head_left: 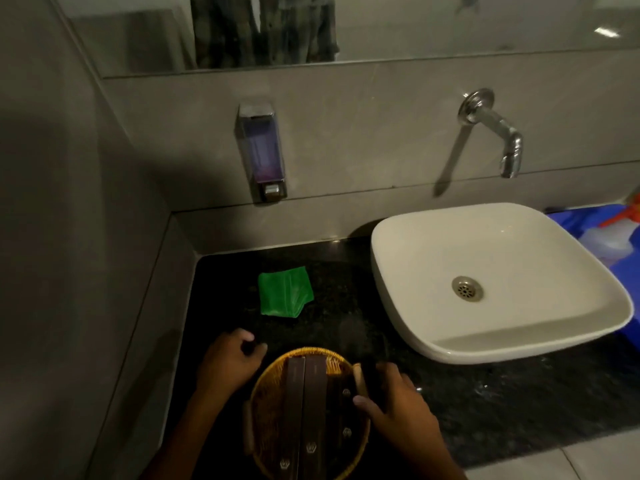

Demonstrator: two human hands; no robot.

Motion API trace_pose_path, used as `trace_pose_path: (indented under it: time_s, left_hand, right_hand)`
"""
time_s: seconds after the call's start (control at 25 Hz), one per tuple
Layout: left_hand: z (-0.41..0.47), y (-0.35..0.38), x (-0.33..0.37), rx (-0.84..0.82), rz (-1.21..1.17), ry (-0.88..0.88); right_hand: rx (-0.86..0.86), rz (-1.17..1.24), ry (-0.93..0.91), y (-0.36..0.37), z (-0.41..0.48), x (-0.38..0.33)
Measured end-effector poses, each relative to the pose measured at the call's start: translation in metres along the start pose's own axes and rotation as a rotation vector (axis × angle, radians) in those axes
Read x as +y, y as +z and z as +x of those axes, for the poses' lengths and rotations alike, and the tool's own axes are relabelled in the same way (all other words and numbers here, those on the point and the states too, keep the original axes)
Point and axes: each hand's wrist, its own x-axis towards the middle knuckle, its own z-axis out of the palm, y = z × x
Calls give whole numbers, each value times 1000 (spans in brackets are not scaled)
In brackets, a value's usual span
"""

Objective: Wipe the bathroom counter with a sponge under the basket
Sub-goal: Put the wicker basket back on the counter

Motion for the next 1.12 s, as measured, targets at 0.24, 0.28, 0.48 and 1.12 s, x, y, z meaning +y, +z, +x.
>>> trace_pose_path:
  time_s: [0.24,0.28,0.48,1.12]
  left_hand:
    - [123,26,78,74,-498,-208]
    - [130,27,78,51,-547,-284]
    - [117,16,114,2,-466,-248]
    - [-129,324,605,-303,-397,575]
  right_hand:
    - [333,213,-85,-55,-18,10]
    - [366,233,-88,-61,-22,14]
    - [441,350,-164,-109,-8,41]
    - [618,713,-24,-441,96,346]
